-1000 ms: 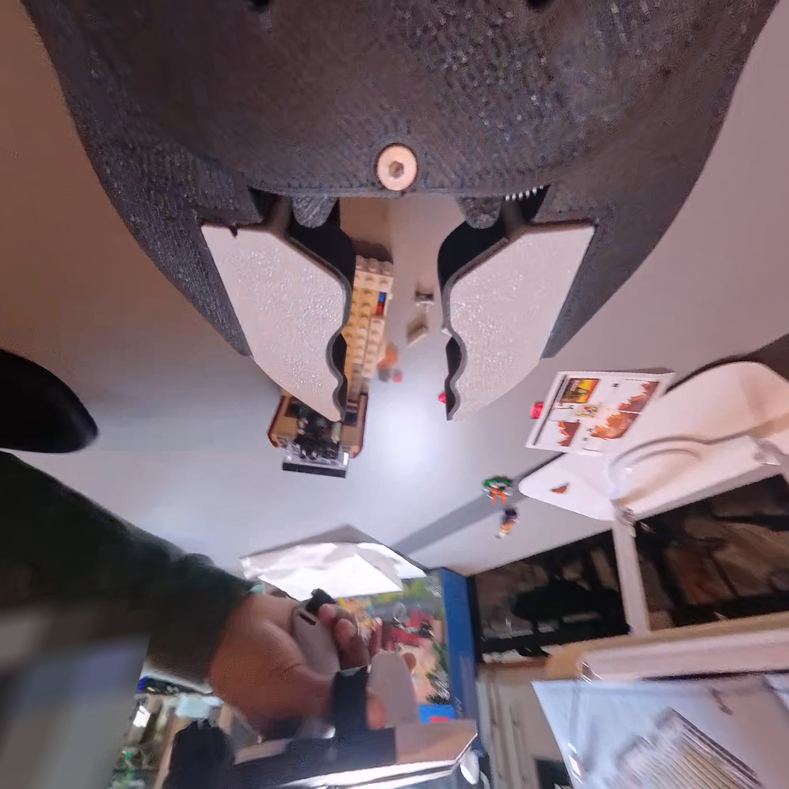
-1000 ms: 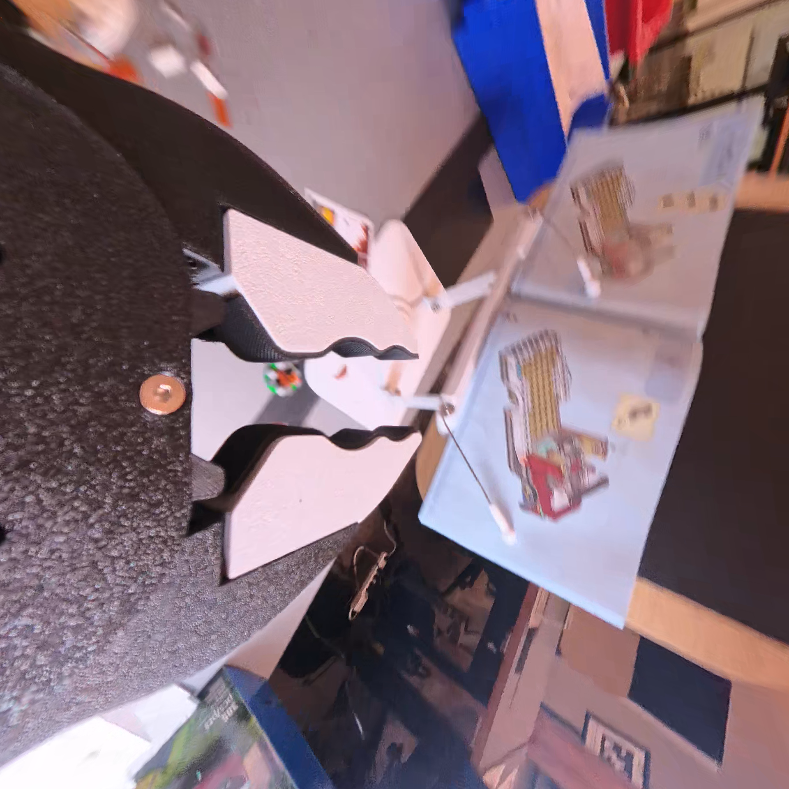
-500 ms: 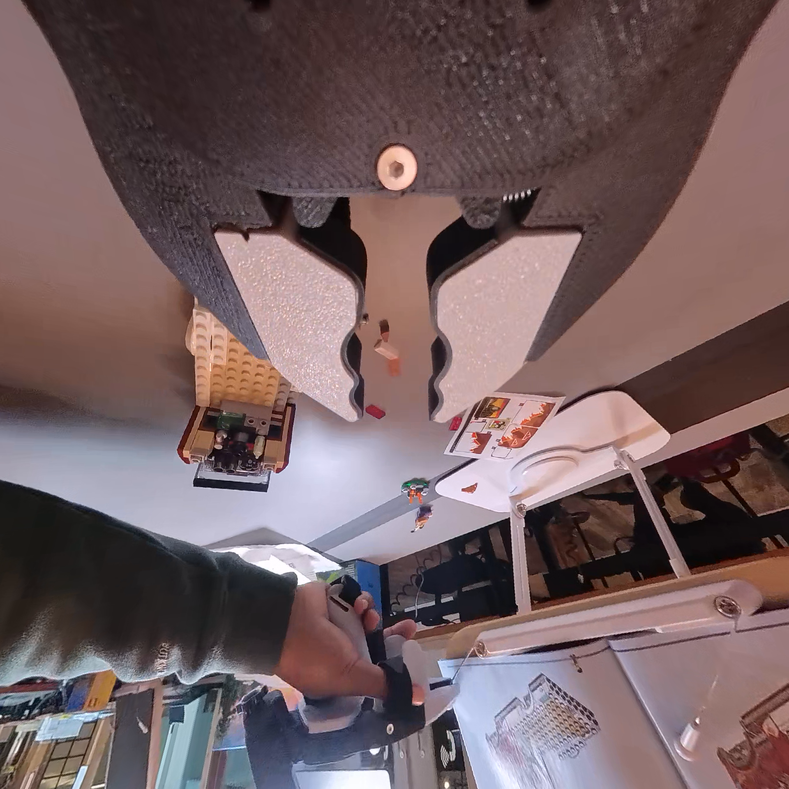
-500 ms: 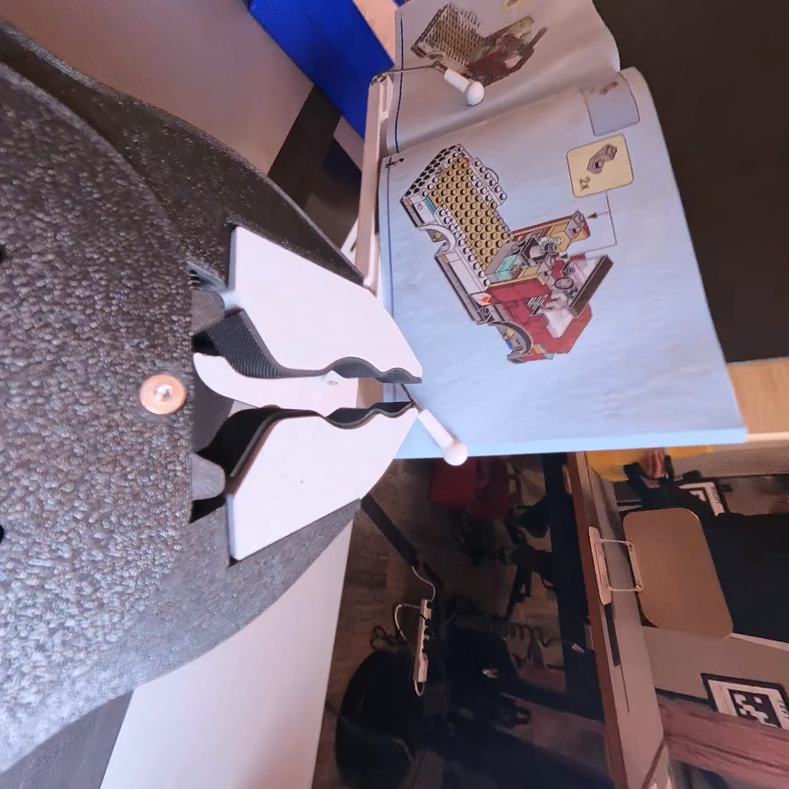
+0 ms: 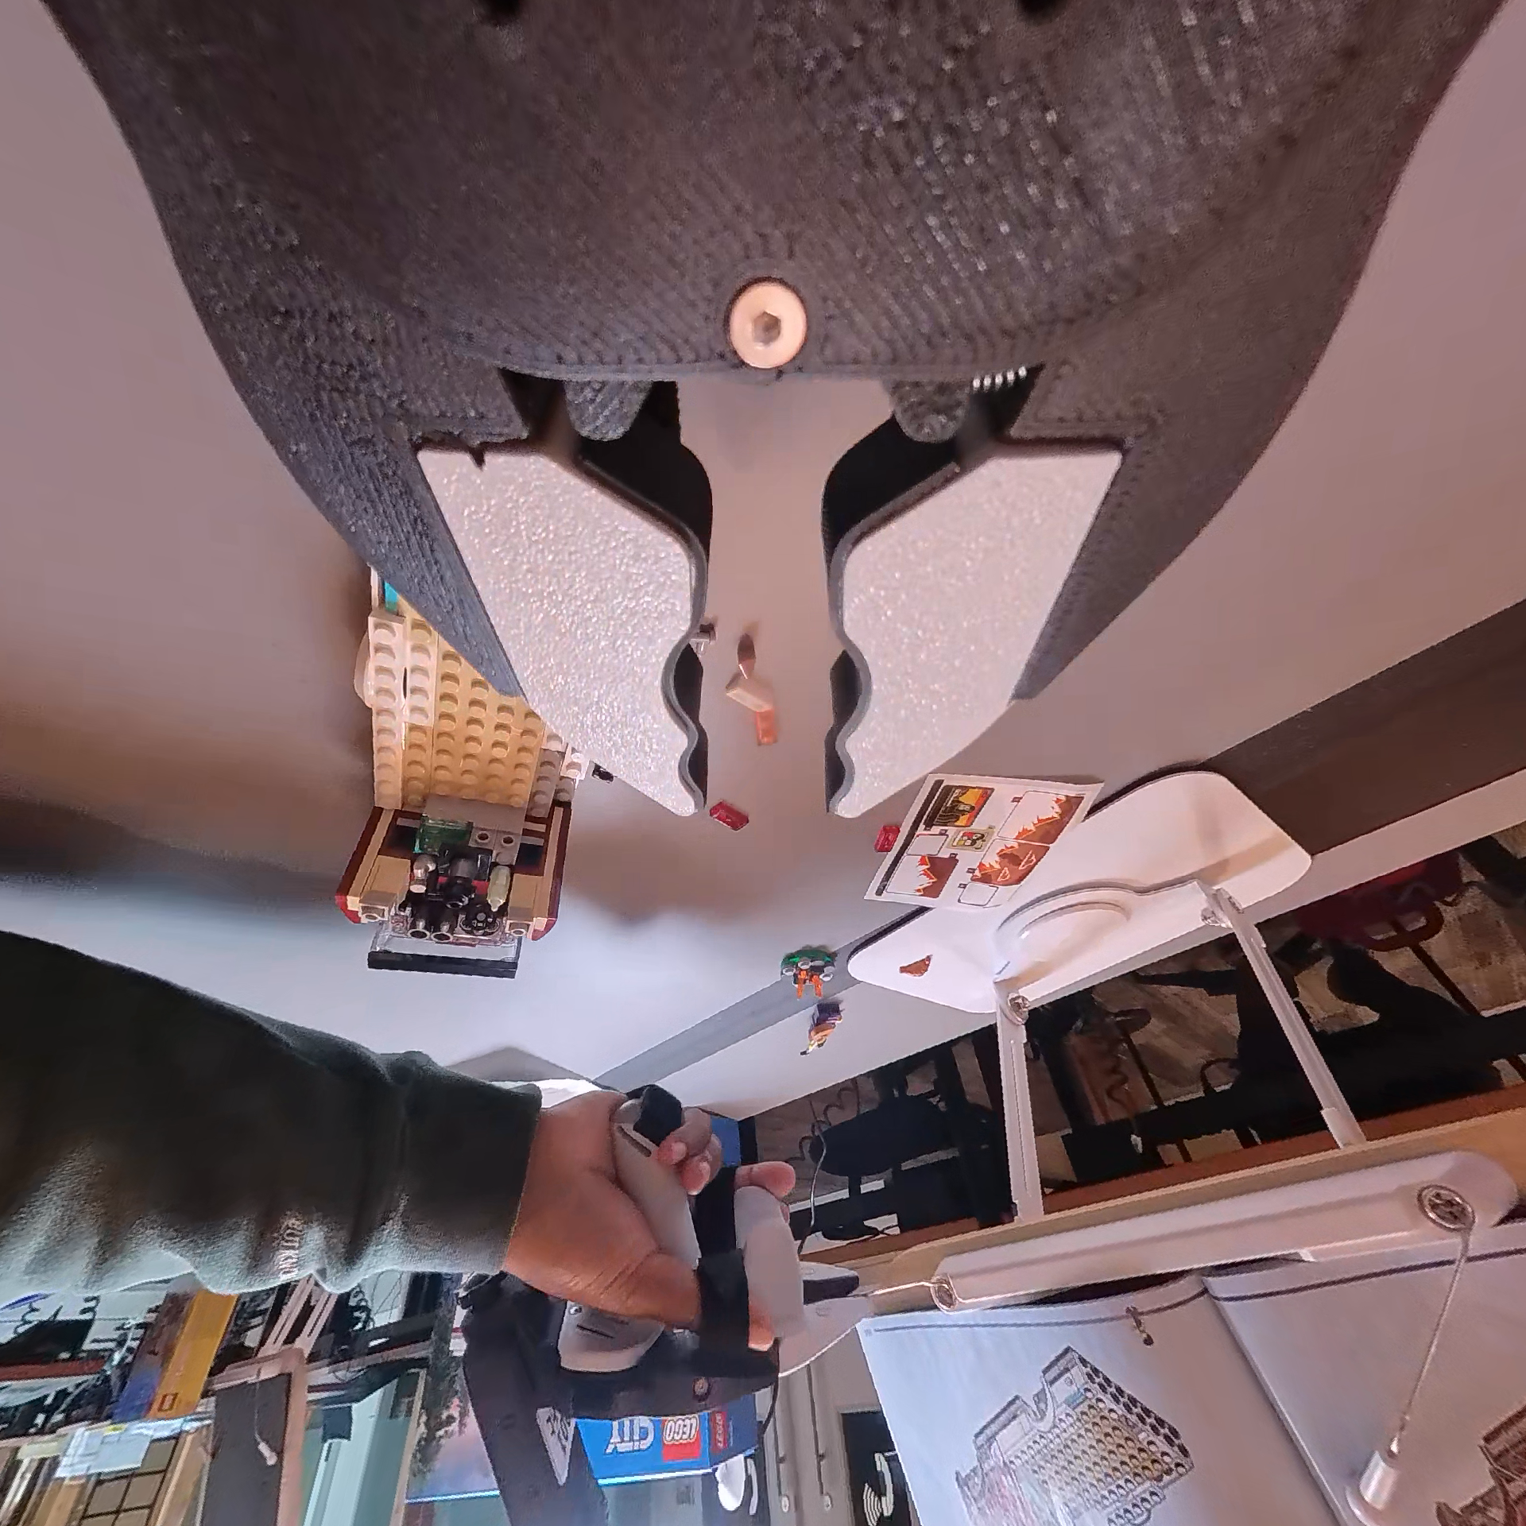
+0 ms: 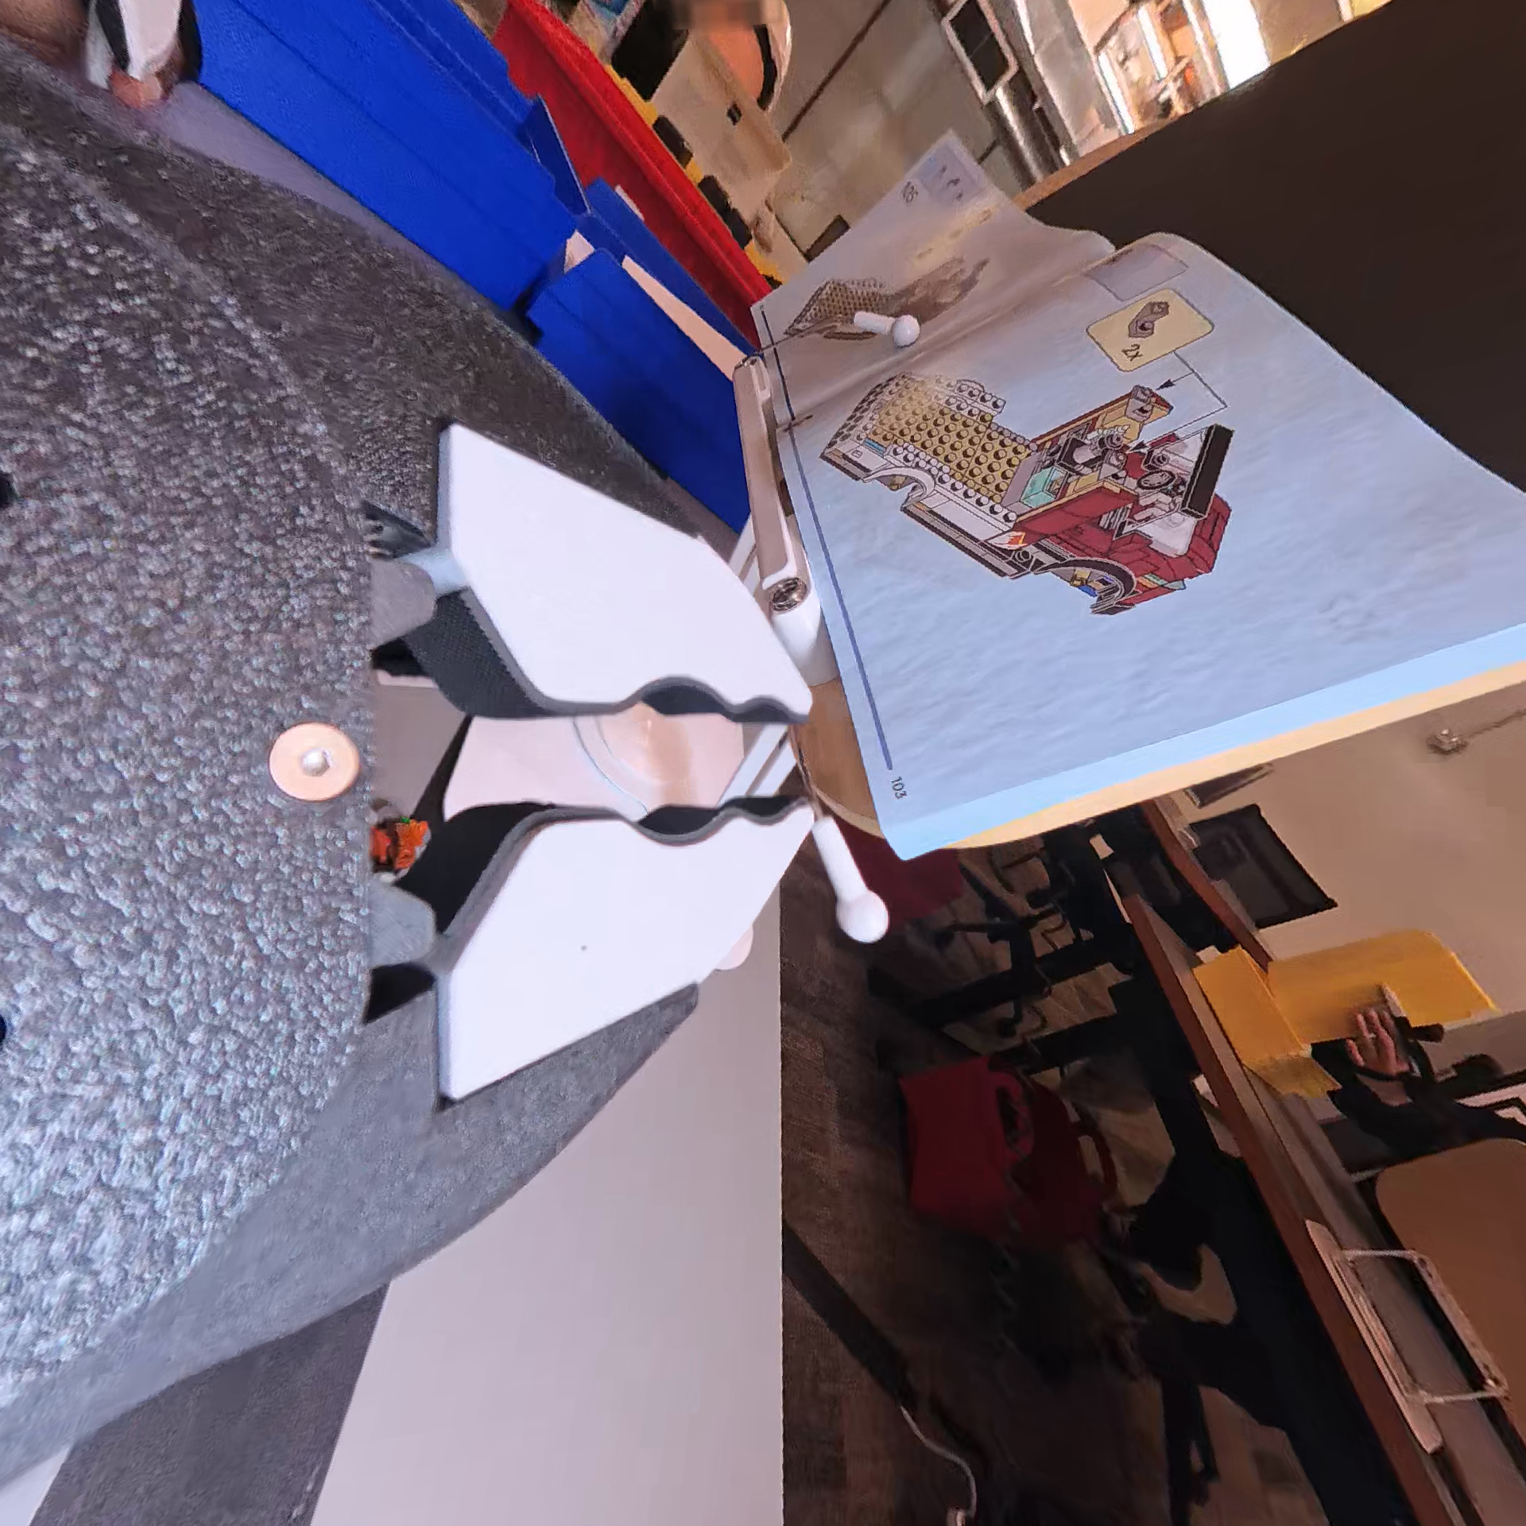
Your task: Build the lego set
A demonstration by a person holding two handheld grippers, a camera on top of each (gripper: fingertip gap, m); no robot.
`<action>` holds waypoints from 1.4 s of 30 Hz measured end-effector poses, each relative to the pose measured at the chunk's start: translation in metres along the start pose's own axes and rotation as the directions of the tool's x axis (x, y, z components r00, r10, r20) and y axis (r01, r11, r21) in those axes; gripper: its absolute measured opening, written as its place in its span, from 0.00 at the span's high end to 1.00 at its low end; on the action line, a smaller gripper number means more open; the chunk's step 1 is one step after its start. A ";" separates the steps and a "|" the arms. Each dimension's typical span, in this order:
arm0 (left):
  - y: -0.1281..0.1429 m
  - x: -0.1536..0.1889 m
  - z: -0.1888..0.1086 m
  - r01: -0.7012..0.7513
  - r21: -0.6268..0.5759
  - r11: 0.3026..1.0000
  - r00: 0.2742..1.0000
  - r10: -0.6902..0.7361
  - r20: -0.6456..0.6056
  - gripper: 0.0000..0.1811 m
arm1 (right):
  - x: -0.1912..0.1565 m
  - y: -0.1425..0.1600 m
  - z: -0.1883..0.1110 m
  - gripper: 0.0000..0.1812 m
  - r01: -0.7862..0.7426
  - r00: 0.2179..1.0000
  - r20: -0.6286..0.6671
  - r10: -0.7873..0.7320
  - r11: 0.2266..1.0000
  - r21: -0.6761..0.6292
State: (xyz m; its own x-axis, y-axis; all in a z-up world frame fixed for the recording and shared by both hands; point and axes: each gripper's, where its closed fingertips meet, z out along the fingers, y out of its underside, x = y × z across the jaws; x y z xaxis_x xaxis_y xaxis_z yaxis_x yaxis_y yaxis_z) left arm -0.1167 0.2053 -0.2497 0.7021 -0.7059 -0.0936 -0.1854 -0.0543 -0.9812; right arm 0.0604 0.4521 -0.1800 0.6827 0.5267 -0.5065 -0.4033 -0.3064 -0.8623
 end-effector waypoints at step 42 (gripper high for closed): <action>-0.082 -0.229 0.071 0.235 0.030 0.972 0.860 -0.222 0.459 0.88 | -0.036 -0.033 0.029 0.72 0.704 0.668 -0.170 -0.725 0.689 -0.172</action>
State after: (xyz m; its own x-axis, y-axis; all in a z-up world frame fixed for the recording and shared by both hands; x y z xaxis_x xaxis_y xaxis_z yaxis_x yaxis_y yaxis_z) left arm -0.2134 0.4219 -0.1600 0.9609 -0.2705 0.0599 0.0055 -0.1976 -0.9803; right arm 0.0313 0.4661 -0.1327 0.8514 0.4393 0.2864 0.3078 0.0236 -0.9512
